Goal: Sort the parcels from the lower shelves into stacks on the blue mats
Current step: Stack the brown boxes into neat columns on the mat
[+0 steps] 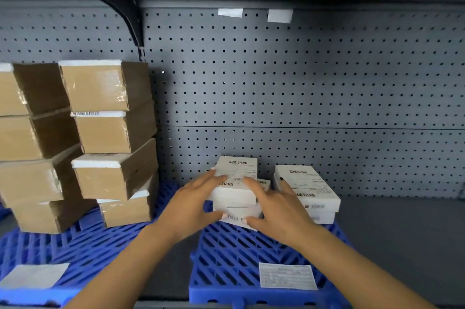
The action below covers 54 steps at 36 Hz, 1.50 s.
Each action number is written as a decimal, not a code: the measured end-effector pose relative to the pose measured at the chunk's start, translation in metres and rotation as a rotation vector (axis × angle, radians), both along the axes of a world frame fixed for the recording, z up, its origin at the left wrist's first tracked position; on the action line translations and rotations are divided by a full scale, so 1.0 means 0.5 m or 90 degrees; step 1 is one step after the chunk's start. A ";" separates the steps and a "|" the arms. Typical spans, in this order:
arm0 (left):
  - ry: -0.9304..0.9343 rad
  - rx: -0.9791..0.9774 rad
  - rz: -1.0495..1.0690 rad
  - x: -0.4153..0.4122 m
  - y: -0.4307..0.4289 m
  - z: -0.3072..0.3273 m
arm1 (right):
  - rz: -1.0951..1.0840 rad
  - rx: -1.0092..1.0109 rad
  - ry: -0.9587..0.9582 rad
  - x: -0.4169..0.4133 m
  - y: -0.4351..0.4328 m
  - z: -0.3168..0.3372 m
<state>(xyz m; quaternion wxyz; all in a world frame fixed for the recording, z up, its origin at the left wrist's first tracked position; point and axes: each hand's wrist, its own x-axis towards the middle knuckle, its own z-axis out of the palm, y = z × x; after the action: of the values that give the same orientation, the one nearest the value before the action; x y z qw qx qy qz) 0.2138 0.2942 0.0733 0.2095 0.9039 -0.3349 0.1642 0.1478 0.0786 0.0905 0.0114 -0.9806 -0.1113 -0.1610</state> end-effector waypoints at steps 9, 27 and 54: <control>0.136 -0.095 -0.006 0.004 -0.018 -0.015 | -0.019 0.062 0.004 -0.002 0.015 -0.006; 0.114 -0.051 -0.012 -0.021 0.025 -0.007 | 0.049 0.217 0.139 0.003 0.003 -0.015; 0.105 -0.047 0.012 -0.011 0.024 -0.012 | 0.025 -0.076 -0.038 0.026 0.002 0.005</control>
<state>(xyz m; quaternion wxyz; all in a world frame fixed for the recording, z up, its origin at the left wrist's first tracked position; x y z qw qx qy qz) 0.2083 0.3062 0.0672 0.2684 0.9089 -0.3019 0.1032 0.1607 0.0795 0.0929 -0.0472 -0.9719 -0.1405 -0.1828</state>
